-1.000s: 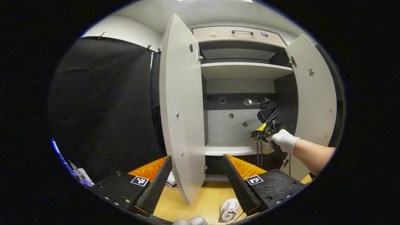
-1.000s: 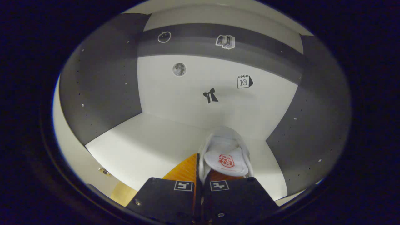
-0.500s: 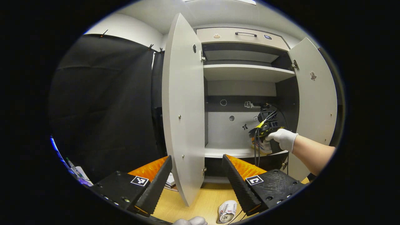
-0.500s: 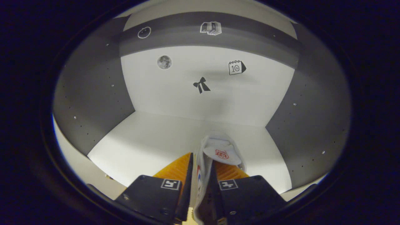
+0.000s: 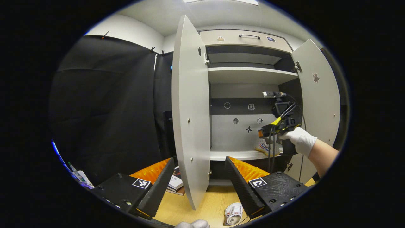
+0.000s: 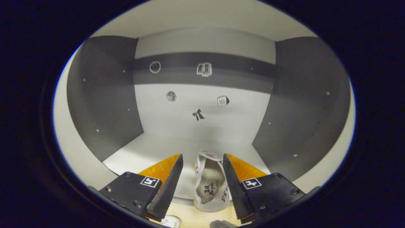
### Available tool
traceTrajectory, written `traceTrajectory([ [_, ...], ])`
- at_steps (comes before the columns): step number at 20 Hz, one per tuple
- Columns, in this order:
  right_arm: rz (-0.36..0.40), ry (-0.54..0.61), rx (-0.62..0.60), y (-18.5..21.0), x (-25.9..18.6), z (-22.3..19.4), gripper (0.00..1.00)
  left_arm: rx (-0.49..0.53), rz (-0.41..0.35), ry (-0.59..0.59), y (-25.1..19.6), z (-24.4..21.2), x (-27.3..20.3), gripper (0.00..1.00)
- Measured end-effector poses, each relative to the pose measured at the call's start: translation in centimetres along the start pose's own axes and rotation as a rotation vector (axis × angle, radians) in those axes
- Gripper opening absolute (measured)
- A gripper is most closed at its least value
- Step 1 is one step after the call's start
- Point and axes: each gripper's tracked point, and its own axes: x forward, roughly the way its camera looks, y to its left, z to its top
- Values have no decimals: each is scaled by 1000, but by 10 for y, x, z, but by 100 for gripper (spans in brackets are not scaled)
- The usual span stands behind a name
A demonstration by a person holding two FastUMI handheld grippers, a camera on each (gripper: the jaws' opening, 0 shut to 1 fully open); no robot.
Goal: Grab one shoe with the right hand and put it into the shoe cabinet, grab the other shoe with the left hand and put it into the shoe cabinet; then close the right door with the right hand and the left door with the left hand.
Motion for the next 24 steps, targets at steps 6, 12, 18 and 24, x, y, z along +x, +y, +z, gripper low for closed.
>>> traceTrajectory([
  [6,-29,-239,37,-6,-108,27,100,23,-48,-16,6,-1,-12,96],
  [12,-49,-392,36,-10,-227,12,100,38,-148,-16,5,-14,-30,100],
  [18,-140,-486,63,-47,-320,-34,99,75,-265,17,-20,-43,-47,96],
  [24,-170,-491,90,-82,-366,-76,99,75,-331,57,-65,-99,-53,100],
])
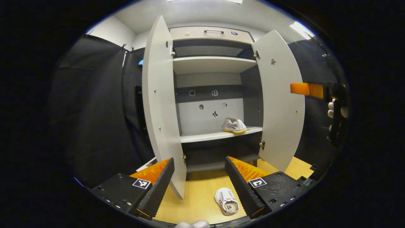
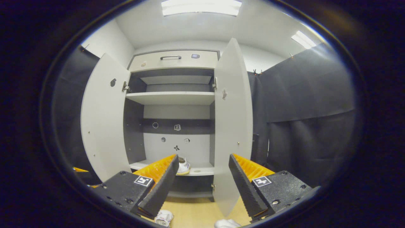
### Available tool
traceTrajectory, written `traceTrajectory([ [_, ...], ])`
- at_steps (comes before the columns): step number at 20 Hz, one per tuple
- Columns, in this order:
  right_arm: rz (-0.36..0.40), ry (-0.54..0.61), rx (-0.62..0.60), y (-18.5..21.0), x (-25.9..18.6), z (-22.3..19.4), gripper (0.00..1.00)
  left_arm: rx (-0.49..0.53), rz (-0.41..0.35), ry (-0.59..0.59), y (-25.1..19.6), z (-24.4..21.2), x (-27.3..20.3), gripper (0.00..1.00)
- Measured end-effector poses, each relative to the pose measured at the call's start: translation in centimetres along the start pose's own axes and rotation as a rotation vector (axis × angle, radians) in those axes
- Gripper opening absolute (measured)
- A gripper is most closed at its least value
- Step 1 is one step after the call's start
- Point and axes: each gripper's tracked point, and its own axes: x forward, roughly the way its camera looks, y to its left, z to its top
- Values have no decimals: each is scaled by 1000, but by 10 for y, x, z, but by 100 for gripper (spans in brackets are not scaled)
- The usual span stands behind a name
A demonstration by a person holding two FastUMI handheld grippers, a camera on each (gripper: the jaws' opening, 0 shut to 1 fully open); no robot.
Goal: Grab one shoe with the right hand and put it into the shoe cabinet, grab the other shoe with the left hand and put it into the shoe cabinet; then close the right door with the right hand and the left door with the left hand.
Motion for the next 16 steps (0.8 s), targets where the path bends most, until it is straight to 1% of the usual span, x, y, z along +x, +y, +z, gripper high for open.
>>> traceTrajectory([
  [1,3,9,-3,-6,-3,-1,99,-11,-10,8,-9,-17,4,96],
  [3,9,27,-12,-18,-9,-4,99,-33,-15,76,-24,-68,11,96],
  [6,6,47,-17,-33,-10,-8,99,-59,-16,243,-43,-161,14,97],
  [9,8,86,-39,-39,-8,-20,100,-31,-10,375,-52,-241,18,97],
  [10,8,104,-48,-40,-6,-26,100,-18,-19,409,-55,-261,23,97],
  [12,7,132,-66,-41,-3,-36,99,-7,-25,461,-52,-292,36,97],
  [16,1,174,-77,-39,1,-50,100,17,-36,489,-54,-321,72,97],
])
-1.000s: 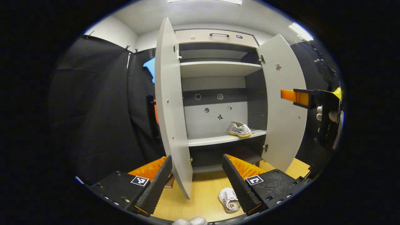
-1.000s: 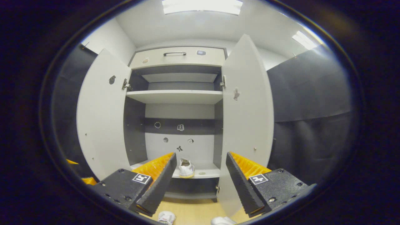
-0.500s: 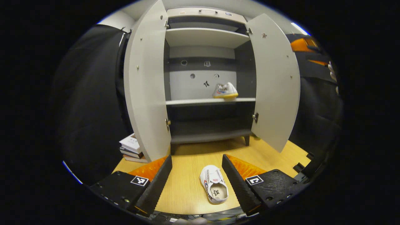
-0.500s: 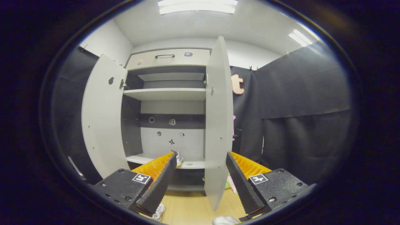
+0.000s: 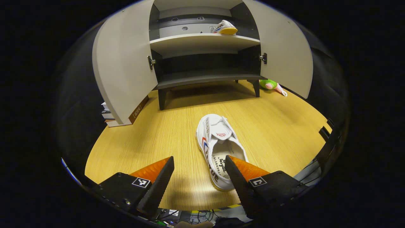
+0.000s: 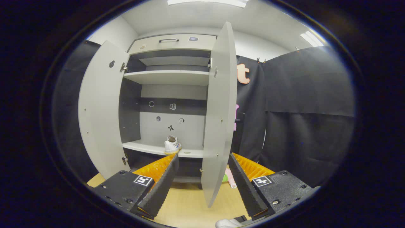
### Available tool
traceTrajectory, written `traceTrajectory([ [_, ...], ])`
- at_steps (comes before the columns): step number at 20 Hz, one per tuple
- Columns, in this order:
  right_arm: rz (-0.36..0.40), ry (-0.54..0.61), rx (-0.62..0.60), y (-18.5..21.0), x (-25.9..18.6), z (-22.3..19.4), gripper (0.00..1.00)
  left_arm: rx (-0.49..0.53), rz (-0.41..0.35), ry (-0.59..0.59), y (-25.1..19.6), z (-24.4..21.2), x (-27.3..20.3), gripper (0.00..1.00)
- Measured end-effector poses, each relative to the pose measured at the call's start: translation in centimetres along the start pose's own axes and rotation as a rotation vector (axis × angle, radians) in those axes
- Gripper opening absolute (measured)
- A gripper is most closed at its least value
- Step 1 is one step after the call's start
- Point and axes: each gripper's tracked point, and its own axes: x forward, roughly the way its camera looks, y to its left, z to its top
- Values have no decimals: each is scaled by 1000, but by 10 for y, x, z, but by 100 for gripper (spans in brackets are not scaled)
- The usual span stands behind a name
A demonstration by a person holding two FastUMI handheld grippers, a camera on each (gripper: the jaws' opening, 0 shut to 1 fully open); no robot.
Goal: Grab one shoe with the right hand and put it into the shoe cabinet, grab the other shoe with the left hand and put it into the shoe cabinet; then close the right door with the right hand and the left door with the left hand.
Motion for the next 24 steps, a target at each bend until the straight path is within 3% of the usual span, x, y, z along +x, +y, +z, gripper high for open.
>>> traceTrajectory([
  [6,-6,44,-23,11,15,-11,100,19,-12,-10,0,18,56,97],
  [10,-6,61,-32,15,26,-15,100,33,-35,0,-10,20,79,83],
  [13,4,60,-30,19,31,-14,100,10,-41,16,-14,25,85,51],
  [14,6,61,-34,20,32,-14,100,9,-17,17,-9,25,87,52],
  [15,16,61,-35,22,34,-15,100,9,3,14,-4,25,87,39],
  [16,24,62,-36,24,35,-15,100,12,32,18,4,24,87,32],
  [17,28,64,-40,23,37,-16,100,5,30,27,4,22,88,11],
  [19,39,62,-31,24,39,-17,100,18,29,29,5,23,86,3],
  [24,64,57,-20,23,44,-16,100,3,35,60,7,27,80,1],
])
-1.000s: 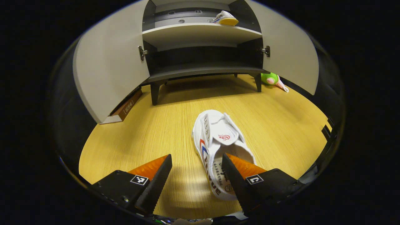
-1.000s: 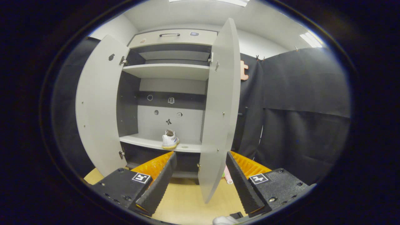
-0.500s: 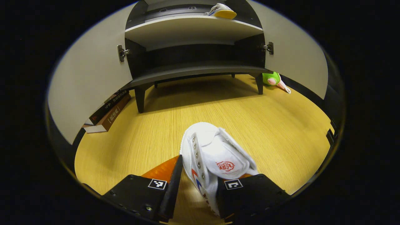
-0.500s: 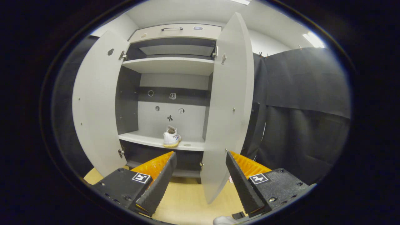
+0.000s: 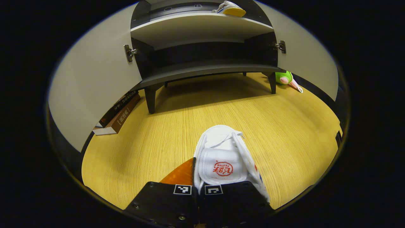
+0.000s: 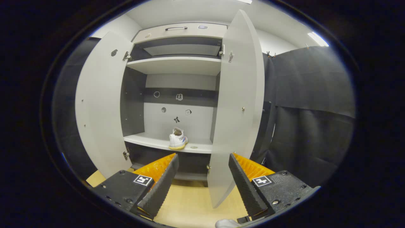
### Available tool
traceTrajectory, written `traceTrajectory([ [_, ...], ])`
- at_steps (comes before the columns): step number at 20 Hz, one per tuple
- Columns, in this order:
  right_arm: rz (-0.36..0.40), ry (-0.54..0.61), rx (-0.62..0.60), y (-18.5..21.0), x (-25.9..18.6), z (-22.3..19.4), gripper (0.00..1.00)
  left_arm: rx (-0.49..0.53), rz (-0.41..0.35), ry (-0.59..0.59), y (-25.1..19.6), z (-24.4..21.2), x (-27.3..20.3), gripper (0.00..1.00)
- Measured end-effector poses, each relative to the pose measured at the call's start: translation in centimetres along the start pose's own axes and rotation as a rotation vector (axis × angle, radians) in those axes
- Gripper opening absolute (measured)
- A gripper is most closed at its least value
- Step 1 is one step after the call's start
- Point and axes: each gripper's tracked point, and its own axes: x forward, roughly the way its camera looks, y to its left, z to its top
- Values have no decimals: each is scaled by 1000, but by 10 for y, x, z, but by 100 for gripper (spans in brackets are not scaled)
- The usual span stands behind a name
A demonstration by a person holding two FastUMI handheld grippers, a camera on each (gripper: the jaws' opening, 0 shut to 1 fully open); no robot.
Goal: Grab one shoe with the right hand and put it into the shoe cabinet, grab the other shoe with the left hand and put it into the shoe cabinet; then close the right door with the right hand and the left door with the left hand.
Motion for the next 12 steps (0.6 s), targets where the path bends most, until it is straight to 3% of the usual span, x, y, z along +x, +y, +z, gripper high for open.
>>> traceTrajectory([
  [4,15,-32,17,-4,1,8,100,11,20,-44,10,34,-29,1],
  [12,94,-110,69,5,-4,34,100,-55,114,-216,49,173,-113,1],
])
